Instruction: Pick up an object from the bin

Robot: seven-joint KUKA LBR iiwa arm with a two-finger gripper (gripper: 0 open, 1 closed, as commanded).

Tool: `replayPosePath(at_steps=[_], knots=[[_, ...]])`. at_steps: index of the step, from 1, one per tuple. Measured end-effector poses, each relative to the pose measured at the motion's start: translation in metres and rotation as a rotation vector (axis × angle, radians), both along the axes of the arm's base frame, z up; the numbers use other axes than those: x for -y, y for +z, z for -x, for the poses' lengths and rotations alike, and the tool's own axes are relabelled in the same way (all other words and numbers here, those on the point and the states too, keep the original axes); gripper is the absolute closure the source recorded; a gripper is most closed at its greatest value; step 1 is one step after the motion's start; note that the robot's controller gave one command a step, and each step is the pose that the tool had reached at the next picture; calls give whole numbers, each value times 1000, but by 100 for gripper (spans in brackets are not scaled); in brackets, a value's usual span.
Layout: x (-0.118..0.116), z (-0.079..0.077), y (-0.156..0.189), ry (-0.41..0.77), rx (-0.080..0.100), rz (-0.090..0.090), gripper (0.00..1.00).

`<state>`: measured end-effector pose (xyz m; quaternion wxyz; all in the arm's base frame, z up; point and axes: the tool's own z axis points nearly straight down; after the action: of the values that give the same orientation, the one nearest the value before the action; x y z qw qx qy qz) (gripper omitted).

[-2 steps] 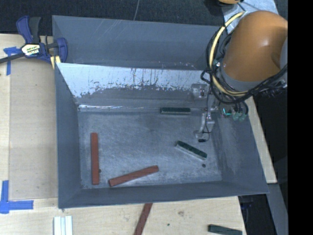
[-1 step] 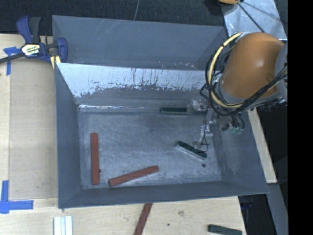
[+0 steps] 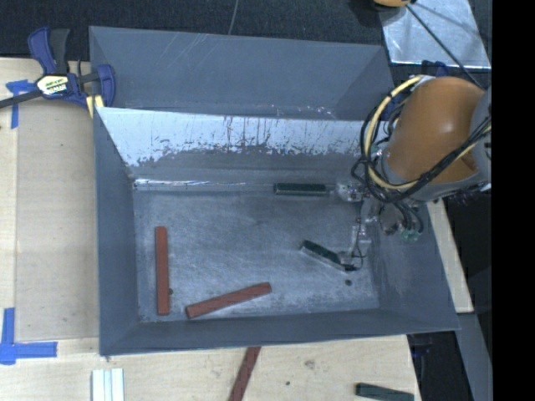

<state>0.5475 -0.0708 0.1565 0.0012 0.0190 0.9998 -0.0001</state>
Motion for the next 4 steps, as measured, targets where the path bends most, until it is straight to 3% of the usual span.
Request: replayPosePath(at_steps=[1, 2, 3, 4], knots=[[17, 11, -44, 139, 4, 1, 0], [8, 6, -84, 302, 0, 0, 100], [8, 6, -84, 303, 0, 0, 100], [-13, -3, 41, 329, 1, 0, 100]])
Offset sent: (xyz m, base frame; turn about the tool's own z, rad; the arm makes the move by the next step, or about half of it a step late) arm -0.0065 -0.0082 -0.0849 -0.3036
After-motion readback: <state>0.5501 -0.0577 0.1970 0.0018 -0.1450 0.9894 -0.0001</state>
